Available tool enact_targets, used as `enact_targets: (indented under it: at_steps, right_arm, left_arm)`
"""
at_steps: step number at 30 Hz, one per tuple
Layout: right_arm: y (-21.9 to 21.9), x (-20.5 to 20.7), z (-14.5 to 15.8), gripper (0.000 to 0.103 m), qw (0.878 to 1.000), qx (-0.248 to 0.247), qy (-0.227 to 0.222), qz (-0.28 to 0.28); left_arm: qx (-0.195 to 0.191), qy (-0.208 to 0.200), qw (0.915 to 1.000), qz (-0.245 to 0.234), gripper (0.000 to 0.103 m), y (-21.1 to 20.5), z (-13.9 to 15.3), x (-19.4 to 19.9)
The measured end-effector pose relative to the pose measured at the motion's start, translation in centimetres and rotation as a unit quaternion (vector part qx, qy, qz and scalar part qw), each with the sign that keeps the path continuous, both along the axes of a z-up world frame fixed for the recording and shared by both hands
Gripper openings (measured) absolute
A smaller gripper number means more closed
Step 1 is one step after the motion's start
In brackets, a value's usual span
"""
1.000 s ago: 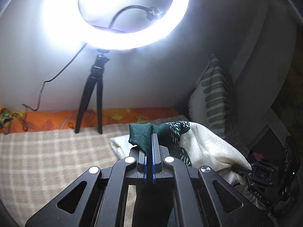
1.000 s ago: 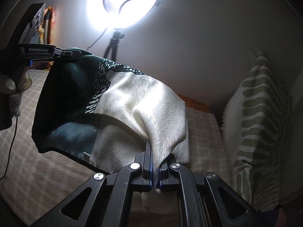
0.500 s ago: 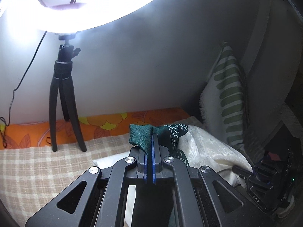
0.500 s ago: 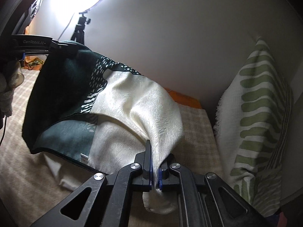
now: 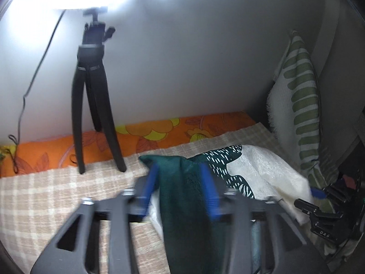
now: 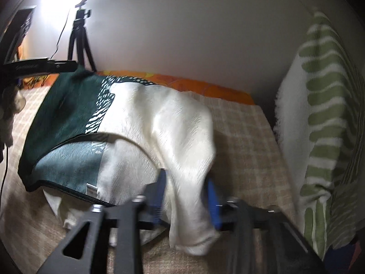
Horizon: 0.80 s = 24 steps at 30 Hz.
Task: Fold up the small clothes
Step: 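Lower the folded bundle onto the bed by the pillow and open both grippers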
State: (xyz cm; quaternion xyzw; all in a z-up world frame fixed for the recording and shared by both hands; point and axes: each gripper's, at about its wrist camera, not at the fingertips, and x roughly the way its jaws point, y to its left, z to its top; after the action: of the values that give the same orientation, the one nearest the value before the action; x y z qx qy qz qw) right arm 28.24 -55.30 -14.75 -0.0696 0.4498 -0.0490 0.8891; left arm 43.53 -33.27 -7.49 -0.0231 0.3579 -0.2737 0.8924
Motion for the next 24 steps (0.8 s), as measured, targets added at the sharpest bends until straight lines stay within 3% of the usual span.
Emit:
enact_targets:
  at_steps: [3, 5, 24]
  right_arm:
    - [0.0, -0.4, 0.3, 0.076, 1.000, -0.006, -0.008, -0.010]
    - [0.3, -0.6, 0.7, 0.081, 1.000, -0.015, -0.017, -0.016]
    - [3.8, -4.6, 5.7, 0.093, 0.998, 0.003, -0.048, -0.032]
  left_arm:
    - [0.015, -0.018, 0.9997, -0.008, 0.064, 0.1, 0.7, -0.7]
    - [0.024, -0.019, 0.9995, -0.010, 0.067, -0.2, 0.9, -0.9]
    - [0.032, -0.025, 0.9991, -0.014, 0.073, 2.4, 3.7, -6.5]
